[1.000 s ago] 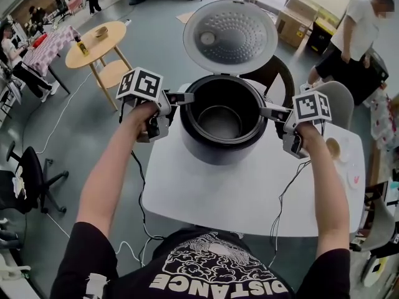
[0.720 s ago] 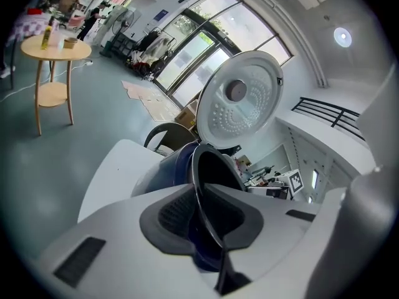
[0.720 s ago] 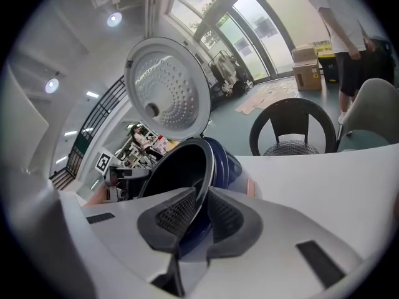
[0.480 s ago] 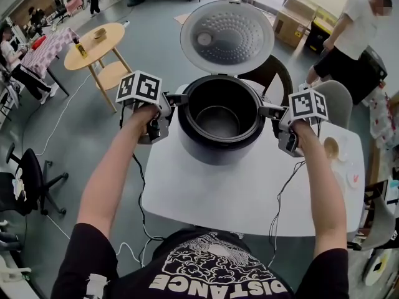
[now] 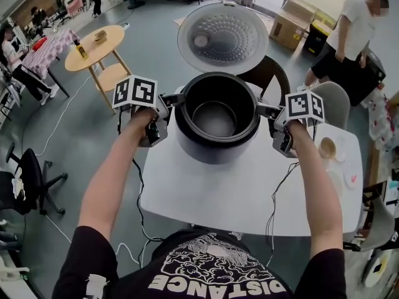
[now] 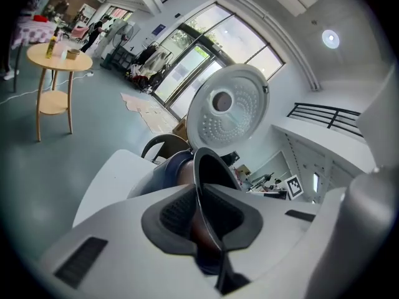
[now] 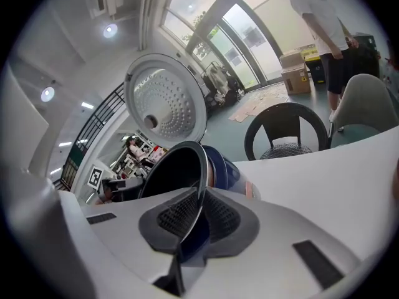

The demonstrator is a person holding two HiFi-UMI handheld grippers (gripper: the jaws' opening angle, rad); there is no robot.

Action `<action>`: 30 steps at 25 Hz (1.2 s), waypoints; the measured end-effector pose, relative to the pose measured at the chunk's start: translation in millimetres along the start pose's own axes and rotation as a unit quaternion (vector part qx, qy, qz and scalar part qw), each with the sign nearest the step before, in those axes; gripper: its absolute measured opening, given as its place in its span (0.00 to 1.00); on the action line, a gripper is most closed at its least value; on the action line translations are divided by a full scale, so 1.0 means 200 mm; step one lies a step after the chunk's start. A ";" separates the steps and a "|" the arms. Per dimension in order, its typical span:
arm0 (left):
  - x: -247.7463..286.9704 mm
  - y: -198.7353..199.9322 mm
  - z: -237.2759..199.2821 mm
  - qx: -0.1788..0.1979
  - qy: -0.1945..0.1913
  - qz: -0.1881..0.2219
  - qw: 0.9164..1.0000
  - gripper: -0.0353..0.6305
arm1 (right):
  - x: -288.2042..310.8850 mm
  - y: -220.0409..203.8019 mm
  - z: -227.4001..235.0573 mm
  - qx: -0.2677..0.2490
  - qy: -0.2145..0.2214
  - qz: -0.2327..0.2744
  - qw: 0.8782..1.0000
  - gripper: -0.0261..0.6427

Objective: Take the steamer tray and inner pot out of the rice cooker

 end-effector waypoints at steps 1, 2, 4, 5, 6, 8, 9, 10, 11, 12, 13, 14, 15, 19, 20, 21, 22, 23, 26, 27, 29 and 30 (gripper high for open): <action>-0.02 0.00 0.02 0.000 -0.005 0.008 1.000 0.12 | -0.01 -0.01 -0.01 -0.002 0.002 0.003 1.000 0.11; -0.05 0.00 0.04 0.002 -0.007 0.015 1.000 0.11 | -0.02 -0.01 -0.03 -0.003 0.004 0.006 1.000 0.11; -0.09 0.00 0.08 0.009 -0.003 0.027 1.000 0.11 | -0.05 -0.01 -0.07 -0.007 0.008 0.013 1.000 0.11; -0.11 0.00 0.09 0.012 -0.001 0.033 0.999 0.11 | -0.06 -0.01 -0.08 -0.010 0.010 0.016 1.000 0.11; -0.13 -0.01 0.11 0.014 0.000 0.039 0.999 0.11 | -0.07 -0.02 -0.10 -0.012 0.013 0.019 1.000 0.11; -0.16 -0.02 0.15 0.019 0.006 0.051 0.999 0.11 | -0.10 -0.01 -0.13 -0.019 0.019 0.025 0.999 0.11; -0.17 -0.02 0.17 0.022 0.009 0.058 0.998 0.11 | -0.11 -0.01 -0.14 -0.024 0.022 0.028 0.999 0.11; -0.18 -0.03 0.19 0.025 0.013 0.064 0.998 0.11 | -0.14 -0.01 -0.14 -0.028 0.024 0.032 0.999 0.11; -0.19 -0.03 0.22 0.028 0.016 0.072 0.997 0.11 | -0.16 -0.01 -0.15 -0.032 0.027 0.036 0.998 0.11; -0.19 -0.03 0.25 0.031 0.018 0.080 0.996 0.11 | -0.20 0.00 -0.15 -0.036 0.030 0.041 0.998 0.11; -0.19 -0.03 0.29 0.034 0.019 0.088 0.995 0.11 | -0.23 0.00 -0.14 -0.039 0.033 0.046 0.998 0.10; -0.19 -0.03 0.33 0.037 0.020 0.097 0.994 0.11 | -0.27 0.01 -0.14 -0.042 0.037 0.051 0.997 0.10; -0.20 -0.03 0.37 0.040 0.022 0.106 0.993 0.11 | -0.30 0.02 -0.15 -0.046 0.040 0.056 0.997 0.10; -0.25 -0.01 0.50 0.060 0.038 0.137 0.988 0.10 | -0.38 0.06 -0.19 -0.068 0.044 0.074 0.994 0.10; -0.27 -0.01 0.53 0.064 0.041 0.144 0.987 0.10 | -0.41 0.07 -0.20 -0.073 0.046 0.079 0.993 0.10; -0.28 0.00 0.57 0.069 0.043 0.150 0.985 0.10 | -0.44 0.07 -0.21 -0.077 0.047 0.083 0.992 0.10; -0.29 0.00 0.61 0.073 0.043 0.156 0.984 0.10 | -0.48 0.08 -0.22 -0.081 0.048 0.088 0.992 0.10; -0.29 0.00 0.65 0.077 0.042 0.161 0.983 0.10 | -0.52 0.09 -0.22 -0.085 0.046 0.092 0.991 0.10; -0.31 0.02 0.76 0.093 0.038 0.172 0.980 0.10 | -0.62 0.10 -0.24 -0.096 0.039 0.106 0.989 0.10; -0.32 0.03 0.77 0.100 0.036 0.174 0.979 0.10 | -0.64 0.10 -0.25 -0.098 0.037 0.112 0.988 0.10; -0.33 0.04 0.79 0.112 0.030 0.177 0.977 0.10 | -0.67 0.10 -0.27 -0.101 0.027 0.123 0.987 0.10; -0.34 0.04 0.80 0.117 0.026 0.178 0.977 0.10 | -0.69 0.09 -0.28 -0.101 0.022 0.129 0.986 0.10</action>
Point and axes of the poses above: the fingertips, and each gripper's own axes: x forward along the fingers, z to its right, y out of its top, the point moved 3 cm from there along -x, backward along the fingers, and after that the axes turned 14 degrees about -z, right-handed, at the moved point
